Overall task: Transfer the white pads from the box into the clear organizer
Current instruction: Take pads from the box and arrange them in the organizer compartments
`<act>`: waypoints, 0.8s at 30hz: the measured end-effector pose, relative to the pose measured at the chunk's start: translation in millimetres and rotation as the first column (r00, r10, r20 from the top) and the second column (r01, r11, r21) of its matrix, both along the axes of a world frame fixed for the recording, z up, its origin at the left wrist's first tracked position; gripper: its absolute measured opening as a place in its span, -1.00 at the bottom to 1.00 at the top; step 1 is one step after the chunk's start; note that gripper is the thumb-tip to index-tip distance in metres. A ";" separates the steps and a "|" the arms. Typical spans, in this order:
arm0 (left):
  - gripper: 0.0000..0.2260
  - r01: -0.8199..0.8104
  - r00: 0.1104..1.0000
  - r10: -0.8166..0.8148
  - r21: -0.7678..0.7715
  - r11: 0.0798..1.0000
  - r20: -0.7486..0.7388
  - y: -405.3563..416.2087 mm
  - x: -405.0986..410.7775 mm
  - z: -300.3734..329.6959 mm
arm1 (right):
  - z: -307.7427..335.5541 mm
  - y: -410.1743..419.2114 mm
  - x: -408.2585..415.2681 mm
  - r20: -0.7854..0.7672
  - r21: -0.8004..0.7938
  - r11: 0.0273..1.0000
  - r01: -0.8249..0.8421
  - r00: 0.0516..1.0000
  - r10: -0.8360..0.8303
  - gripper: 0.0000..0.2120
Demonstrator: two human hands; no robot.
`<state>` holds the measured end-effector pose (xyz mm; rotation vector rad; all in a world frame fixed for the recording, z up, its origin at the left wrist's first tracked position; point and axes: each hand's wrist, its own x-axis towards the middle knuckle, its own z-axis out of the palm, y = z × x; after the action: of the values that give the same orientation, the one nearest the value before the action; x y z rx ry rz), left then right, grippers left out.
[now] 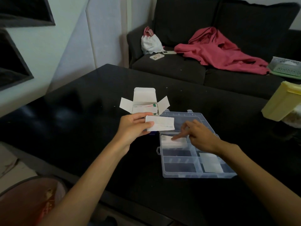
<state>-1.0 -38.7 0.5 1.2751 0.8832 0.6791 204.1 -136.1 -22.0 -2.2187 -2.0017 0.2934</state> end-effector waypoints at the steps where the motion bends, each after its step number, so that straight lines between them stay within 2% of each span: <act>1: -0.75 0.002 1.000 -0.002 -0.004 1.000 0.000 0.1 0.1 -0.3 | 0.4 -0.2 0.0 -0.104 0.056 0.997 0.049 0.994 -0.043 -0.49; 2: -0.75 0.007 1.000 -0.007 -0.012 1.000 0.003 0.1 0.8 -0.6 | 4.1 -1.7 -1.6 -0.302 0.129 0.980 0.149 0.948 -0.104 -0.52; 3: -0.75 0.017 1.000 -0.017 -0.018 1.000 0.005 -0.2 1.4 -1.3 | 10.2 -4.3 -5.4 -0.543 0.178 0.946 0.272 0.828 -0.136 -0.58; 4: -0.75 0.033 0.999 -0.032 -0.022 0.999 0.006 -1.1 2.7 -2.2 | 18.0 -6.7 -9.3 -0.755 0.154 0.915 0.374 0.641 -0.134 -0.66; 5: -0.75 0.052 0.999 -0.052 -0.024 0.998 0.010 -2.4 4.0 -3.4 | 25.3 -7.6 -12.6 -0.889 0.066 0.907 0.416 0.437 -0.135 -0.73; 6: -0.74 0.073 0.997 -0.072 -0.026 0.997 0.016 -4.5 5.7 -5.0 | 30.2 -8.2 -14.7 -0.945 -0.036 0.917 0.397 0.286 -0.161 -0.73; 7: -0.73 0.093 0.995 -0.093 -0.027 0.995 0.024 -6.8 7.9 -6.9 | 32.9 -8.9 -17.7 -0.949 -0.112 0.929 0.354 0.238 -0.206 -0.70; 10: -0.72 0.148 0.989 -0.148 0.011 0.989 -0.010 -13.7 17.7 -12.8 | 29.4 -10.6 -22.6 -0.870 -0.097 0.936 0.338 0.427 -0.245 -0.83; 12: -0.71 0.182 0.982 -0.176 0.088 0.979 -0.073 -16.0 26.2 -16.5 | 22.6 -11.8 -19.4 -0.830 -0.036 0.914 0.404 0.497 -0.252 -0.84; 14: -0.69 0.196 0.974 -0.160 0.238 0.951 -0.163 -16.2 32.4 -20.0 | 16.1 -12.5 -14.7 -0.790 0.043 0.887 0.460 0.560 -0.252 -0.81; 16: -0.67 0.215 0.955 -0.095 0.437 0.873 -0.280 -15.6 36.5 -25.2 | 10.3 -12.1 -10.5 -0.752 0.104 0.868 0.486 0.609 -0.252 -0.79; 18: -0.67 0.270 0.912 -0.003 0.594 0.758 -0.411 -16.3 36.7 -29.9 | 5.2 -10.6 -7.8 -0.706 0.125 0.876 0.467 0.662 -0.252 -0.80; 20: -0.68 0.331 0.866 0.079 0.685 0.649 -0.493 -18.2 36.0 -32.7 | 1.0 -10.0 -5.7 -0.645 0.127 0.900 0.417 0.724 -0.244 -0.81; 24: -0.72 0.441 0.801 0.167 0.756 0.485 -0.575 -18.6 35.1 -35.3 | -4.8 -6.2 -8.6 -0.601 0.117 0.928 0.353 0.769 -0.217 -0.88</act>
<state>34.1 -57.3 -34.8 2.6037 0.9090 0.6011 195.5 -142.4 -26.7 -1.9359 -1.2824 0.5898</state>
